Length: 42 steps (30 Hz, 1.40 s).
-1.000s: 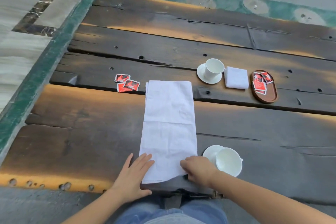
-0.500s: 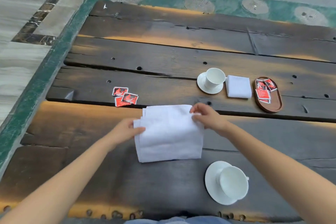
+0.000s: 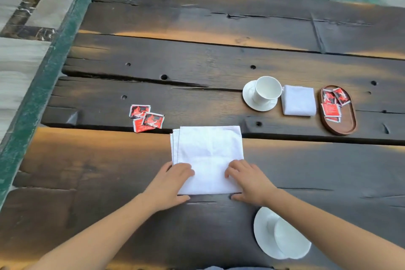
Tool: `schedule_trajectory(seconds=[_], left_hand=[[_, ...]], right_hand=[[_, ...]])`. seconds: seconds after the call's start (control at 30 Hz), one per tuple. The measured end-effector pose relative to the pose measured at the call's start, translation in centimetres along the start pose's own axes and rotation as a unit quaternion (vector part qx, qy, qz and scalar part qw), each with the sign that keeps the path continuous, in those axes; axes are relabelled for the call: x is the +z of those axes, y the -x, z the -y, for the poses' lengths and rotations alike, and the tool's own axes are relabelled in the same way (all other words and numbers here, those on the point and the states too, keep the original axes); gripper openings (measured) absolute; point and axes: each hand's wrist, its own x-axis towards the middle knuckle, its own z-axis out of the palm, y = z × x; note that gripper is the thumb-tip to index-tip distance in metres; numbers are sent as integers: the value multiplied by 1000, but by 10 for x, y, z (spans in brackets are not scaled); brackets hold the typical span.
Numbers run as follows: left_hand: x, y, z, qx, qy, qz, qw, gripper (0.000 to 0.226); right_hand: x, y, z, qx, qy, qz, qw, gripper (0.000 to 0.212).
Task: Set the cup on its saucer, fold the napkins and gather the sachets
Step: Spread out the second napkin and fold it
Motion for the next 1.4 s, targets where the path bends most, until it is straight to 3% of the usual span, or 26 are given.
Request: schedule_trajectory(seconds=[0.1, 0.23, 0.37, 0.43, 0.5, 0.57, 0.63, 0.73, 0.8, 0.87, 0.93, 1.03, 1.13, 1.23, 1.3, 1.4], left_hand=[[23, 14, 1, -10, -4, 7, 1000, 60], [22, 20, 1, -17, 45, -39, 998, 30], [-8, 22, -2, -95, 180, -27, 979, 10], [-22, 20, 5, -127, 268, -37, 954, 19], [-32, 15, 14, -144, 331, -70, 930, 24], [-35, 5, 20, -172, 388, -85, 901, 15], [-33, -6, 22, -237, 399, -87, 881, 33], [-24, -7, 12, -290, 291, -110, 905, 44], [-16, 5, -4, -225, 206, -175, 936, 40], [-10, 13, -27, -106, 160, -216, 957, 40], [-1, 13, -48, -12, 86, -186, 979, 45], [15, 4, -61, -57, 89, -60, 993, 55], [21, -4, -62, -105, 48, -21, 993, 62], [14, 0, -69, -90, 6, -54, 994, 67], [12, 5, -73, -72, -22, -71, 995, 67], [13, 9, -73, -66, -52, -95, 992, 65]], right_hand=[[17, 15, -4, -16, -4, -15, 1000, 40], [16, 18, -2, -24, -46, -81, 995, 13], [-17, 12, -3, 47, -198, 6, 979, 10], [-39, 5, -8, 52, -281, 10, 958, 18], [-54, -6, -12, 68, -341, -50, 936, 16], [-59, -18, -12, 122, -399, -137, 898, 12], [-53, -27, -12, 192, -404, -197, 873, 21], [-30, -26, -11, 249, -379, -198, 869, 37], [-9, -18, -8, 281, -379, -210, 857, 51], [12, -8, -2, 312, -398, -230, 831, 53], [29, -1, 4, 324, -431, -232, 810, 48], [40, 4, 12, 323, -479, -208, 789, 33], [45, 8, 17, 310, -467, -247, 790, 10], [40, 15, 21, 231, -409, -316, 824, 26], [32, 16, 21, 177, -369, -306, 860, 27], [23, 8, 16, 171, -301, -247, 905, 23]])
